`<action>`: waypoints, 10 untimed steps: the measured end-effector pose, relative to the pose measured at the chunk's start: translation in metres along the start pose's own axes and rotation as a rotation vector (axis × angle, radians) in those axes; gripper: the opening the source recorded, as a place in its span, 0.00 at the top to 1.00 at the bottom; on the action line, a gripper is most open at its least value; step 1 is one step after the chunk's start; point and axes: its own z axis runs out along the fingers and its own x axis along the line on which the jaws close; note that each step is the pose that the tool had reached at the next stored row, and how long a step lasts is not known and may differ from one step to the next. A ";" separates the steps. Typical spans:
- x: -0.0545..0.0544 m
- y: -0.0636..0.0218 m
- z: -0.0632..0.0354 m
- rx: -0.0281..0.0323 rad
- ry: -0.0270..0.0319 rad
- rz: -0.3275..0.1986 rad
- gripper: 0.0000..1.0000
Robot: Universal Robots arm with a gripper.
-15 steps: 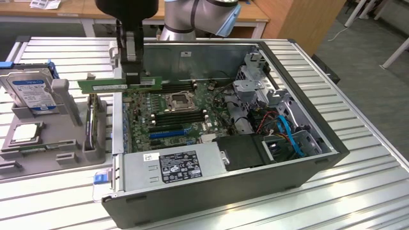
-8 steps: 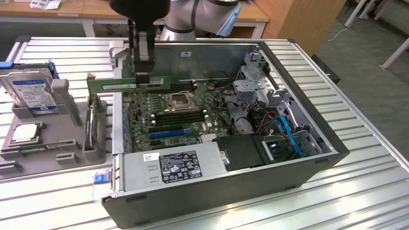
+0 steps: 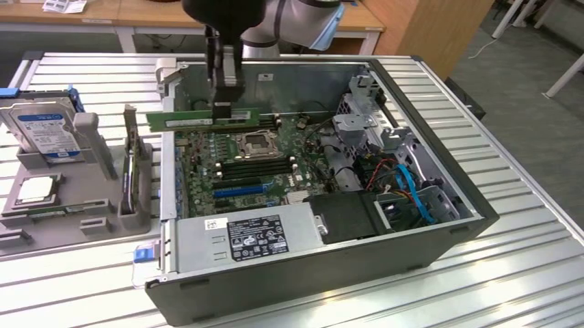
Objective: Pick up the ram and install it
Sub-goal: 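Pick up the ram and move it above insertion slot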
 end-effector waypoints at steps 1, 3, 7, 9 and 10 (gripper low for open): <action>0.000 -0.0027 -0.0001 0.0000 0.0000 0.000 0.89; 0.000 -0.0081 -0.0003 0.0000 0.0000 0.000 0.89; 0.000 -0.0177 -0.0008 -0.0001 0.0000 0.000 0.89; 0.000 -0.0229 -0.0011 -0.0001 0.0001 0.000 0.89; 0.000 -0.0257 -0.0012 0.0000 0.0000 0.000 0.89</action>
